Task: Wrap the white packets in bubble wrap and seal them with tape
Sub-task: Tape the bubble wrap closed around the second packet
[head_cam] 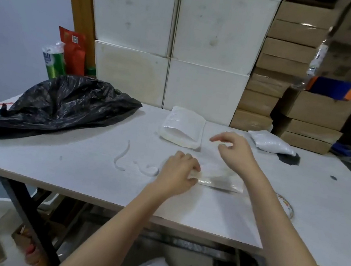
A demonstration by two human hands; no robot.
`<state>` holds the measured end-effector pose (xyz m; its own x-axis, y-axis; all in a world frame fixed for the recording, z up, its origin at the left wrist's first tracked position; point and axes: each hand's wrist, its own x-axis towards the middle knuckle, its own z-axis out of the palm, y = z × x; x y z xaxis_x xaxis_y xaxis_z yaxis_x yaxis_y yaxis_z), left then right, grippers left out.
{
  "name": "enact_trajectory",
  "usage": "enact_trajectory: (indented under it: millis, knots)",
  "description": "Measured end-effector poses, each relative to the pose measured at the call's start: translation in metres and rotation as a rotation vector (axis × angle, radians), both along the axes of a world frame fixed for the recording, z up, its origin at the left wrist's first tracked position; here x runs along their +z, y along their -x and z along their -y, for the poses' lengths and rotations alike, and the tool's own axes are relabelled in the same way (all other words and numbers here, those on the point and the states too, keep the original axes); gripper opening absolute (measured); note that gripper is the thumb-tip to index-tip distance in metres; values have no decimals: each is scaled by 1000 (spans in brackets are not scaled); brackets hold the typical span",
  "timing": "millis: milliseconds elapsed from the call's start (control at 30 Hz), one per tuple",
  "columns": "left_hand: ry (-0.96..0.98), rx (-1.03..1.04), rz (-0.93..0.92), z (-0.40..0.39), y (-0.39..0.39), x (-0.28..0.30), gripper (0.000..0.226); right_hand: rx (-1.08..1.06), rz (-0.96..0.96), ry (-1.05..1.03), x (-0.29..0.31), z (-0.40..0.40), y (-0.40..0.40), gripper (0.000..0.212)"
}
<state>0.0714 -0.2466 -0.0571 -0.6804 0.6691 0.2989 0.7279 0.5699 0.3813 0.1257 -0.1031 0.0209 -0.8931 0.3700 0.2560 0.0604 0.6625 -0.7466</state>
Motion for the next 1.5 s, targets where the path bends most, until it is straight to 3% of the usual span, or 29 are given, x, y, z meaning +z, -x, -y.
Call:
enact_trajectory:
  millis: [100, 233, 300, 467, 567, 667, 867, 1133, 1333, 1433, 1500]
  knots:
    - [-57, -15, -33, 2, 2, -3, 31, -119, 42, 108, -19, -52, -42, 50]
    - [-147, -70, 133, -1, 2, -5, 29, 136, 185, 233, -45, -71, -61, 53]
    - [-191, -72, 204, -2, 2, -5, 30, 108, 147, 262, -56, -71, -57, 51]
    - [-363, 28, 367, -8, 3, -5, 25, -87, 28, 311, -59, -62, -44, 6]
    - [-495, 222, 489, -17, 4, -5, 14, -205, 37, 363, -65, -54, -33, 41]
    - [-567, 347, 577, -25, 0, -1, 18, -344, 35, 413, -68, -44, -20, 48]
    - [-448, 522, 465, -38, -7, 4, 31, -450, 88, 254, -76, -33, -15, 33]
    - [-235, 487, 138, -39, -11, -4, 33, -541, 144, 10, -78, -18, -16, 33]
    - [-217, 476, 193, -38, -7, -8, 46, -541, 182, -80, -77, -16, -14, 31]
    - [-203, 451, 188, -37, -9, -7, 48, -584, 237, -285, -72, -17, -14, 37]
    - [-187, 446, 178, -37, -9, -9, 48, -494, 218, -464, -66, -20, -14, 39]
